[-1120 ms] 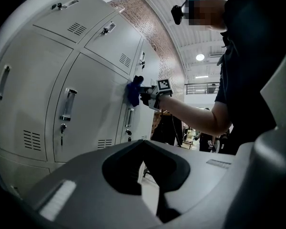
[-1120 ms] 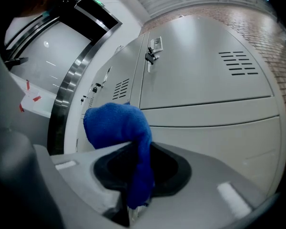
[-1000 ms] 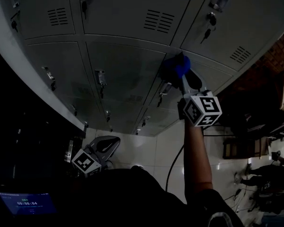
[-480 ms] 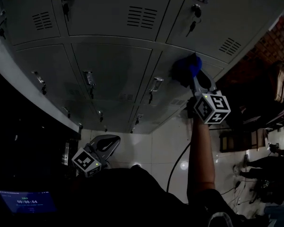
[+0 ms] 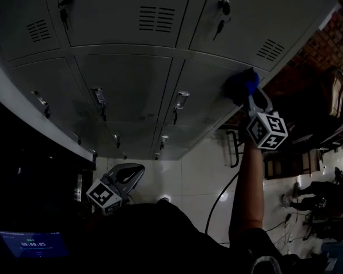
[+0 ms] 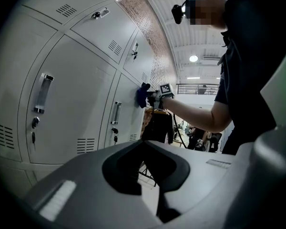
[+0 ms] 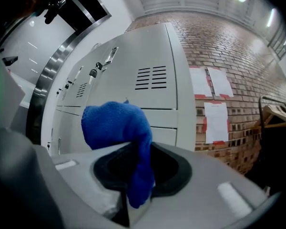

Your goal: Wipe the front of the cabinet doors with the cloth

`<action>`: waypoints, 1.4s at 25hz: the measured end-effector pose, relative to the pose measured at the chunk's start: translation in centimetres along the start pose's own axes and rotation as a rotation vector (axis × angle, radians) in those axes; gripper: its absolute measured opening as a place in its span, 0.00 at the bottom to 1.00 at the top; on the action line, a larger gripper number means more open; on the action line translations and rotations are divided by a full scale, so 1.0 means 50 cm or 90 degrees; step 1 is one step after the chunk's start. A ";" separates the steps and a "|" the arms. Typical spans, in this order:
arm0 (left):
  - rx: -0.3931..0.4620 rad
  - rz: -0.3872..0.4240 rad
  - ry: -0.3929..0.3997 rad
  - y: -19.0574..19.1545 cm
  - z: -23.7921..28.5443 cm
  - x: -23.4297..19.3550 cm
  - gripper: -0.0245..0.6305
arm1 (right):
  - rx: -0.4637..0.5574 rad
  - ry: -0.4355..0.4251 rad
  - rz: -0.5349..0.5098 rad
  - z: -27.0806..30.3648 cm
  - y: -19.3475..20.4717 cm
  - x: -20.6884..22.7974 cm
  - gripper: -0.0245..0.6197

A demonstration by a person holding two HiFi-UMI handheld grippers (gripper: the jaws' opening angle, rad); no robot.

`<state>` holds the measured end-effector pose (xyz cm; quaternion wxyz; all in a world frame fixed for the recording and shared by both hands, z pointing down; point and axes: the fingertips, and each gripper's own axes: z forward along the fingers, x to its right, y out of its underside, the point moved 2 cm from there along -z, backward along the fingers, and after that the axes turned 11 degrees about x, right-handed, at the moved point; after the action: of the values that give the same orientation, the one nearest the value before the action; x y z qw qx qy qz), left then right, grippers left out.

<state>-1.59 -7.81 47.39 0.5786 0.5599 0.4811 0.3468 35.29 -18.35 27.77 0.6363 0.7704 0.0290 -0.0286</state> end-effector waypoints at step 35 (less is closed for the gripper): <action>0.008 0.005 -0.034 -0.010 -0.128 -0.008 0.04 | -0.020 -0.113 0.010 0.043 0.052 -0.319 0.15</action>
<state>-7.80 -6.25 47.55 0.5865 0.5746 0.4655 0.3305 19.58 -21.08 31.21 0.6484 0.7551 -0.0328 -0.0915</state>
